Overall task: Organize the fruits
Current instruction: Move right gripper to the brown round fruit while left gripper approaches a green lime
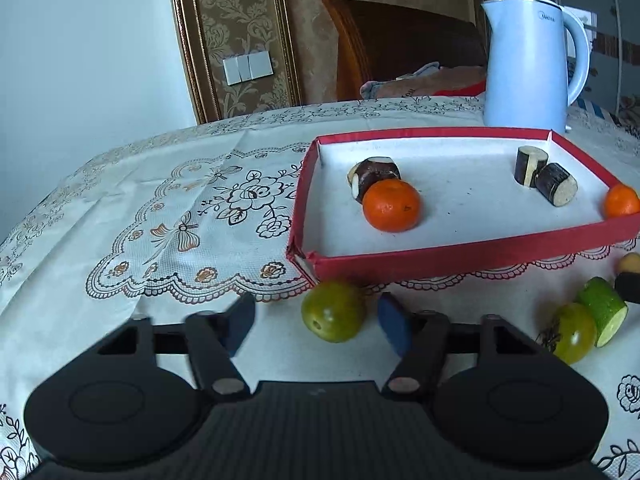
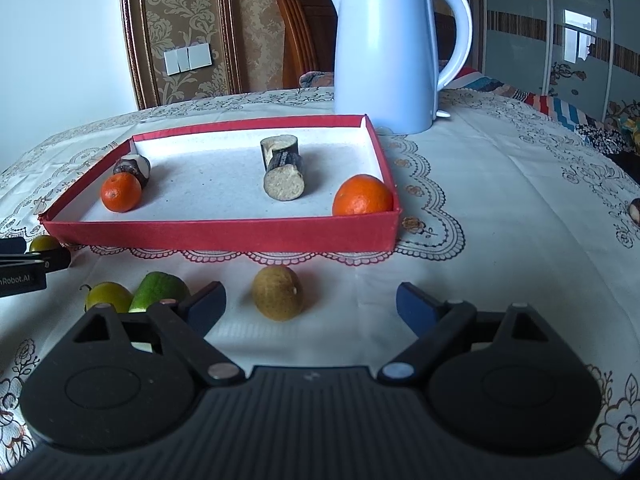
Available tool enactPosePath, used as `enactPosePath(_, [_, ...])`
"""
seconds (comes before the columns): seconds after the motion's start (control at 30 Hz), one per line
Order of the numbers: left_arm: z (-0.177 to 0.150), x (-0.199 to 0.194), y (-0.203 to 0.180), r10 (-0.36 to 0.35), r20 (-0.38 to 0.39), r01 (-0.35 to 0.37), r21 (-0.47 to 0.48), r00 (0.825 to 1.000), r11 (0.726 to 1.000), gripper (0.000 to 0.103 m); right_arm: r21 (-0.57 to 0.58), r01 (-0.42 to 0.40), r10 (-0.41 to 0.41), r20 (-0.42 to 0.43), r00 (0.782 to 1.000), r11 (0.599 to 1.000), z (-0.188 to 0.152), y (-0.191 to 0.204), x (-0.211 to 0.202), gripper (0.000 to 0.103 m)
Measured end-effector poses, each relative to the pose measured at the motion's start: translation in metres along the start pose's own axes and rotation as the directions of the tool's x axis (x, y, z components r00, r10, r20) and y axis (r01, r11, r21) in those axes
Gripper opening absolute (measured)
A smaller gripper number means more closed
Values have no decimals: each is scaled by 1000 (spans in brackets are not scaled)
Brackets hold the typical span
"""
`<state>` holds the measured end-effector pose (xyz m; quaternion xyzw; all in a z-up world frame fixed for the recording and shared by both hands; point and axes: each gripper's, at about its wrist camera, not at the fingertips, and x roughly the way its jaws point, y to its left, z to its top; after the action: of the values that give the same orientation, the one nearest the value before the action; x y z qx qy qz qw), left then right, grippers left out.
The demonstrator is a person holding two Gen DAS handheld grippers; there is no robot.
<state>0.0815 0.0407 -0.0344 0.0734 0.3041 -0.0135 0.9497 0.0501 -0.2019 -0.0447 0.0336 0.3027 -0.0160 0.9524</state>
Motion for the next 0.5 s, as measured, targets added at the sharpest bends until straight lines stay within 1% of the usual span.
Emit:
enactPosePath(0.17, [1,2,3,-15,-3,15,-17,1000,1000,57,-9,8,-8,-2,1000,1000,0,3,1,90])
enactPosePath(0.5, [1,2,2,-4,-8,4,-33,1000,999,57,-21,13,-12,2,1000,1000,2,9,3,84])
